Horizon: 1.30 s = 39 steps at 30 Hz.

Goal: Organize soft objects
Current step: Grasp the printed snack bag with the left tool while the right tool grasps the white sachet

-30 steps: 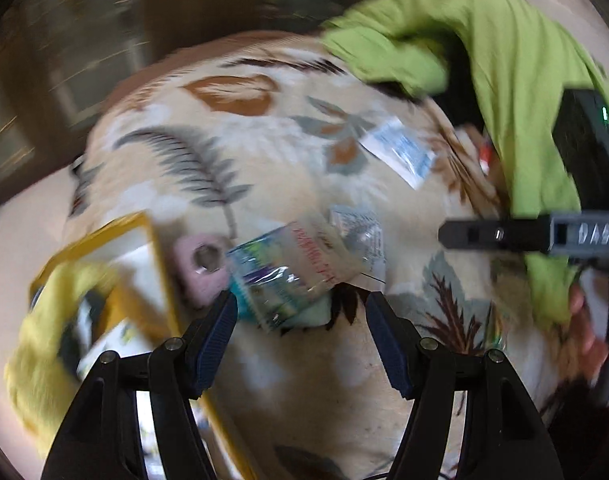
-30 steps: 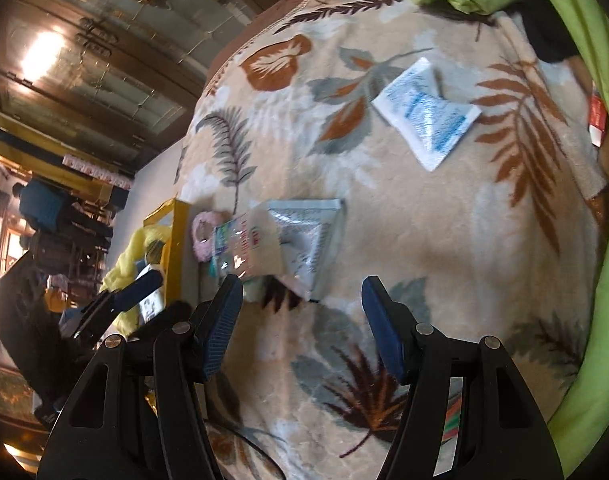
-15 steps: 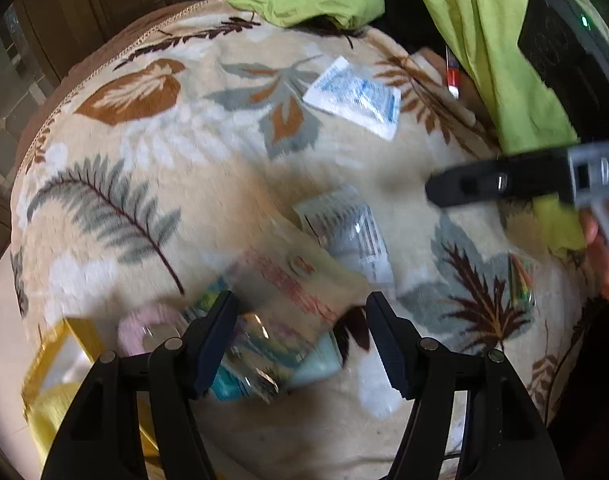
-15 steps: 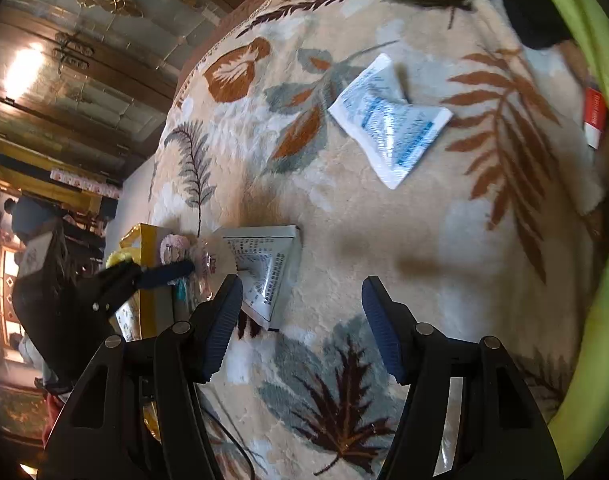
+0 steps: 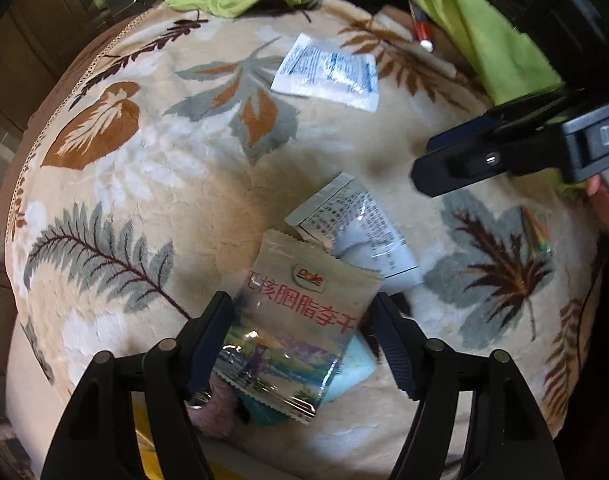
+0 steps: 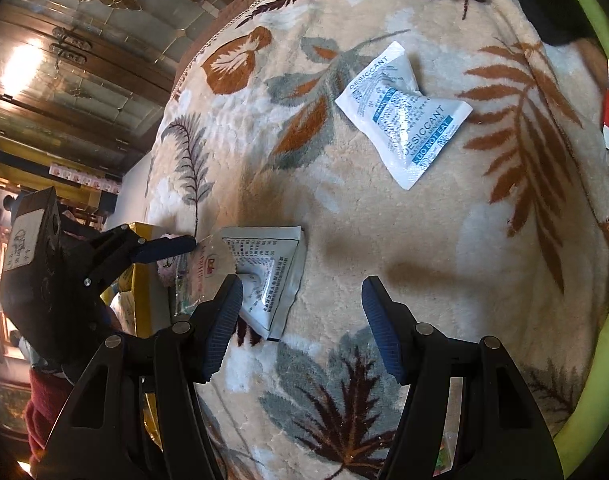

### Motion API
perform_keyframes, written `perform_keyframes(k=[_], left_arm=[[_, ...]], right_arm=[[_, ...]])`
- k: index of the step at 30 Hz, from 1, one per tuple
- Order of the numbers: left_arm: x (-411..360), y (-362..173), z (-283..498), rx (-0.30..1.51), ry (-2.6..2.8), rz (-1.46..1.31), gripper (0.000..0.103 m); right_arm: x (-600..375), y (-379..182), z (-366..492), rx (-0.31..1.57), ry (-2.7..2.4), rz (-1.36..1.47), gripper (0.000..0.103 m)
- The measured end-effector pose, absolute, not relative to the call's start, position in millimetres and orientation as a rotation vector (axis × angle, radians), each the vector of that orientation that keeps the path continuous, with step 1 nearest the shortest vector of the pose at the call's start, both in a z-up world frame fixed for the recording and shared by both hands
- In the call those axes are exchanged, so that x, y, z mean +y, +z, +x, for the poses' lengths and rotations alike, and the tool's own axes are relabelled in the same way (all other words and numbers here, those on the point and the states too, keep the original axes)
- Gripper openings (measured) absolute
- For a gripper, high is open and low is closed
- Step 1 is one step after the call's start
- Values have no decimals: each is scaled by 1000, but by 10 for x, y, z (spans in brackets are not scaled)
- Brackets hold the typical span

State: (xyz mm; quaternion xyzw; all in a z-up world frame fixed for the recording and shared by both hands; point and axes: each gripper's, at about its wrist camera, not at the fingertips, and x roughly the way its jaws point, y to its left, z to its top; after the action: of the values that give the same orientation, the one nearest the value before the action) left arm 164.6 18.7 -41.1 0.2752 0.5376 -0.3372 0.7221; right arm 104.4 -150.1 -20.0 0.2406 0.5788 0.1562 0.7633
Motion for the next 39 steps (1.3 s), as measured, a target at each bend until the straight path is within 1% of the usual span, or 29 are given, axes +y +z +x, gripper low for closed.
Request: perform_keyframes(k=[7,9,15,20,26,32,37,38,39], left_arm=[[120,-502,1732,1186,-737,613,74],[146,-533,1789,1211,-723,548,73],[246,-492,1742,1178,-684,464,66],[318,-299,1668,1131,-676,376,65],[429,-268,1481,1166,-482,347,65],[675,-27,1100,1119,-354,196,65],[753,12,813,1090,-278,118,65],[760,-5,774,1095,-285,94,65],[776,-29,716,1099,-291,61,65]], right_arm=[[-1465,-194,1051,1263,343,519,63],[-1409,-196,1073,1267,346,515,63],[-1270,-173,1090,1269,358,515,63],[-1266,-161,1096,1262,343,520,63],[-1189,-166,1145,1262,329,540,63],[-995,-213,1193,1276,261,508,63],[-844,-324,1287,1316,163,450,63],[-820,-347,1307,1323,143,447,64],[-799,-351,1321,1318,130,444,67]])
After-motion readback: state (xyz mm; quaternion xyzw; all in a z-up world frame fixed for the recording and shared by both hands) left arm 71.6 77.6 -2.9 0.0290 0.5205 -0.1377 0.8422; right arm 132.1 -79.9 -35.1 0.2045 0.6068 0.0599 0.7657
